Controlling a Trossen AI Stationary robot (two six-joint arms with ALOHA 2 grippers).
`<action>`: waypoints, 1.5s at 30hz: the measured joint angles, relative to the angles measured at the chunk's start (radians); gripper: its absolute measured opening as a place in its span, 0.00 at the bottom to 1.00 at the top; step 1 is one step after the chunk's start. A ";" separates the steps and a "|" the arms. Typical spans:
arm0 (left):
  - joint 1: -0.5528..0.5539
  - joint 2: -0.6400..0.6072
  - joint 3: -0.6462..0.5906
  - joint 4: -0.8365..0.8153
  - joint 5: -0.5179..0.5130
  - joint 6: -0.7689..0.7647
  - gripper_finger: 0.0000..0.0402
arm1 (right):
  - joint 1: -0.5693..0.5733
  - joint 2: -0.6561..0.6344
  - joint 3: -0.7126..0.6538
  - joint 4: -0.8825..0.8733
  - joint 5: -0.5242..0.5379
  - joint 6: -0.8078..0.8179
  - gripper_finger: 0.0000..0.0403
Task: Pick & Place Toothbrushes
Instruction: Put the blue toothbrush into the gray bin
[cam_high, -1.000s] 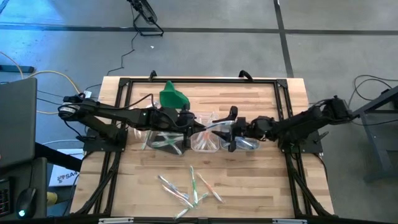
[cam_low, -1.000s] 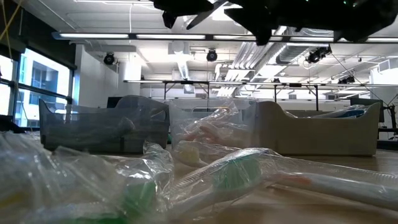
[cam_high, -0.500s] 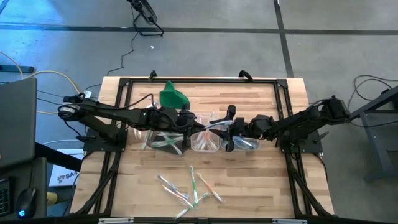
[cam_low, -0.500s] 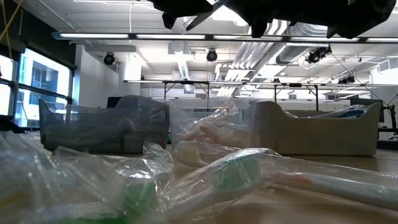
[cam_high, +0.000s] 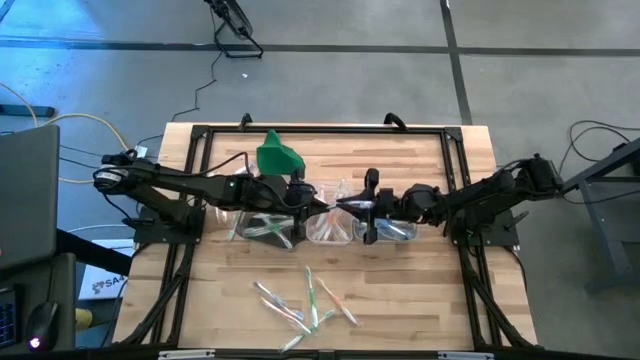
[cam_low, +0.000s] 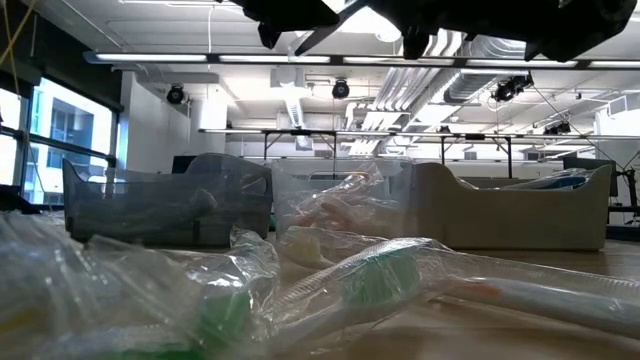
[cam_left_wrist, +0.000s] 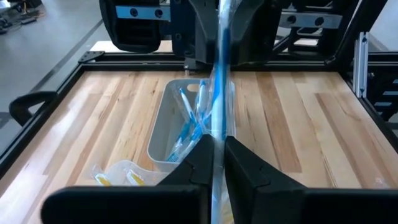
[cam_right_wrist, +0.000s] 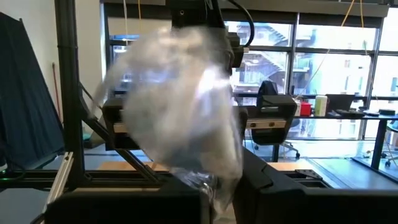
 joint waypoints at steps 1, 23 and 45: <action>0.000 0.000 0.000 0.001 -0.001 0.000 0.05 | 0.000 0.000 0.000 -0.002 -0.002 0.000 0.04; 0.001 0.000 0.000 0.022 -0.046 -0.004 0.33 | 0.002 -0.002 0.001 -0.026 0.002 0.024 0.04; 0.002 -0.102 0.001 0.007 -0.078 0.000 0.42 | 0.150 -0.327 0.001 -0.780 0.574 0.178 0.04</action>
